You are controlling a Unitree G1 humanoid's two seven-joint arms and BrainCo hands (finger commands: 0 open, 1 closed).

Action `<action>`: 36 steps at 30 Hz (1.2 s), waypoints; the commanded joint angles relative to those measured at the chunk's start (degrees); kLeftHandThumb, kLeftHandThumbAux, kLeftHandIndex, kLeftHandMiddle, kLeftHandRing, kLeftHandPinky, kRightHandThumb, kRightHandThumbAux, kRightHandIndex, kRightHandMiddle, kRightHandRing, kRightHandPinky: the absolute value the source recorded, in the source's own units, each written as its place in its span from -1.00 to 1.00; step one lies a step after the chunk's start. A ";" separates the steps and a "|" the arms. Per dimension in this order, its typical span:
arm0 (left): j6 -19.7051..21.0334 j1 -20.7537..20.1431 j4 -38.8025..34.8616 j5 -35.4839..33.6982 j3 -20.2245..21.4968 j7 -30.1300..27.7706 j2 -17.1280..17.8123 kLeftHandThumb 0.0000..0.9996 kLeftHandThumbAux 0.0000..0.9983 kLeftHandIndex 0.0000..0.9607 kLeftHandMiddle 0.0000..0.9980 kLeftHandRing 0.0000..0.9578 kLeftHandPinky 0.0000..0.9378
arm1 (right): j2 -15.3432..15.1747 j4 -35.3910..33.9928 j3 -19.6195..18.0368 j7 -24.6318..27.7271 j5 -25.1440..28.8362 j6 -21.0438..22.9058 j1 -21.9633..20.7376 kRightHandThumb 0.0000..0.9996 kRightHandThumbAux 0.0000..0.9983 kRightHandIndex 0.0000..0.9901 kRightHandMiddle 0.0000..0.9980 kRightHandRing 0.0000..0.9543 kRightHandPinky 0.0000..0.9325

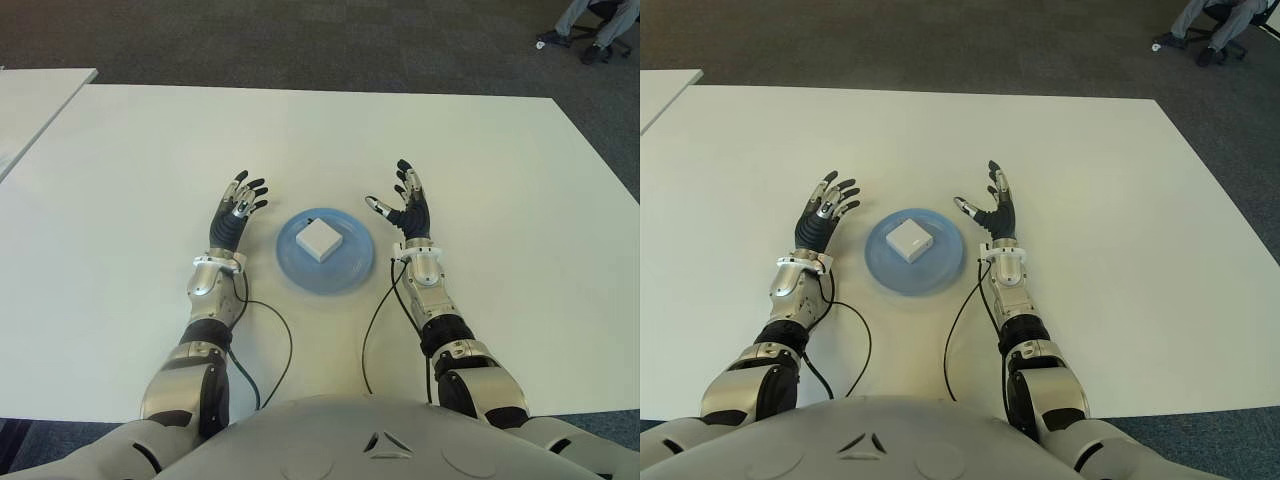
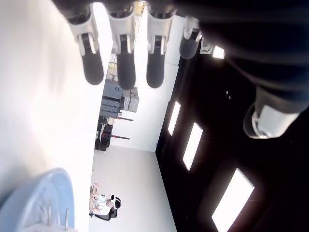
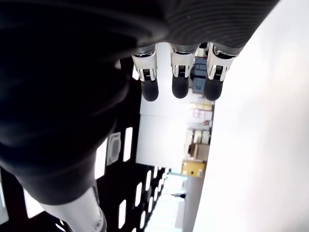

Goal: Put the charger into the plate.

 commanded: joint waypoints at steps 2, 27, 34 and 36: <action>0.74 1.73 1.39 -0.40 0.46 -0.72 0.49 -1.00 -0.10 -0.84 -0.56 -0.52 -0.49 | 0.84 3.84 -1.43 1.59 2.47 -2.32 -1.09 -1.00 0.74 -0.79 -0.80 -0.87 -0.84; -0.29 3.32 0.35 -0.03 0.68 0.17 1.65 -1.00 -0.08 -0.82 -0.55 -0.54 -0.59 | 1.85 12.89 -2.95 5.60 3.30 -7.10 -1.94 -1.00 0.87 -0.64 -0.64 -0.73 -0.75; -0.34 3.76 -0.40 -0.39 0.80 0.01 1.47 -1.00 -0.08 -0.82 -0.55 -0.55 -0.58 | 1.65 14.02 -2.95 8.00 3.50 -6.50 -2.02 -1.00 0.84 -0.63 -0.65 -0.73 -0.72; -0.17 3.94 -0.75 -0.48 0.79 -0.06 1.44 -1.00 -0.08 -0.82 -0.56 -0.56 -0.59 | 1.56 14.32 -2.79 8.39 3.25 -6.02 -1.96 -1.00 0.82 -0.65 -0.67 -0.74 -0.73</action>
